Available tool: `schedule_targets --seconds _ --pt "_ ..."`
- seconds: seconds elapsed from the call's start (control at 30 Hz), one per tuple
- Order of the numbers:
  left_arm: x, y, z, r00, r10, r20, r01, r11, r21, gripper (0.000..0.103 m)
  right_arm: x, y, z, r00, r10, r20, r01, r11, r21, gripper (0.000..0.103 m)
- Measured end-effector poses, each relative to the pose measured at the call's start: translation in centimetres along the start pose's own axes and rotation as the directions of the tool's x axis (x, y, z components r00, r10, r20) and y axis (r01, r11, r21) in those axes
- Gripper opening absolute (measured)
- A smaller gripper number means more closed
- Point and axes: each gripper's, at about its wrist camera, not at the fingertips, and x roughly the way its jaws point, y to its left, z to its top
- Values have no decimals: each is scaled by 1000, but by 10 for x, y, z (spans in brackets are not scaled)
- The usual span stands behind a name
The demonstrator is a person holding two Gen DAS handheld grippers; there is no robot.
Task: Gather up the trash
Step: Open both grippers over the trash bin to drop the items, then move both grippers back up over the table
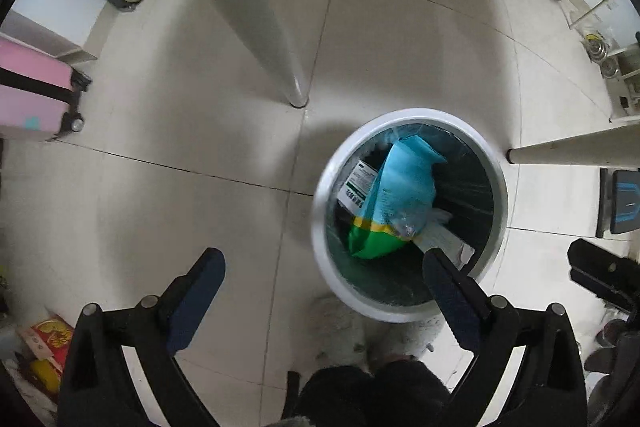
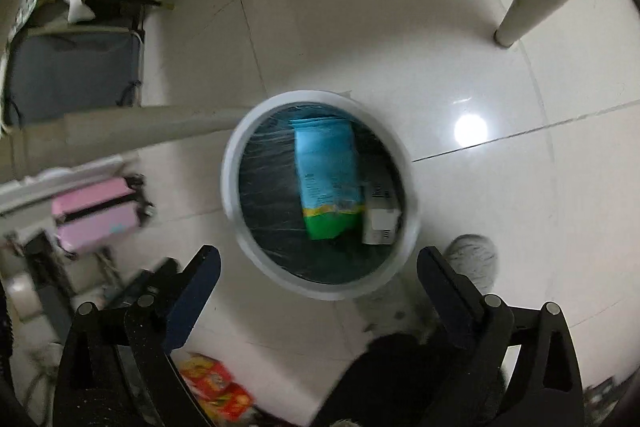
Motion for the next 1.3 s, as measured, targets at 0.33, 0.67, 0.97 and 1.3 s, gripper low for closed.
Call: schedule_targets --seconds 0.33,0.67,0.97,1.3 --pt "-58 -1 -18 1000 21 -5 -20 1000 16 101 -58 32 -40 943 -310 122 329 923 -200 100" --pt "-129 -8 -48 999 20 -31 -19 999 31 101 -130 66 -80 925 -345 158 374 899 -227 100" --pt "-223 -13 -69 1000 -7 -1 7 998 64 101 -226 103 -123 929 -323 182 361 900 -245 100" --pt "-326 -9 -79 998 -38 55 32 993 111 101 -350 155 -168 933 -276 230 332 908 -255 100"
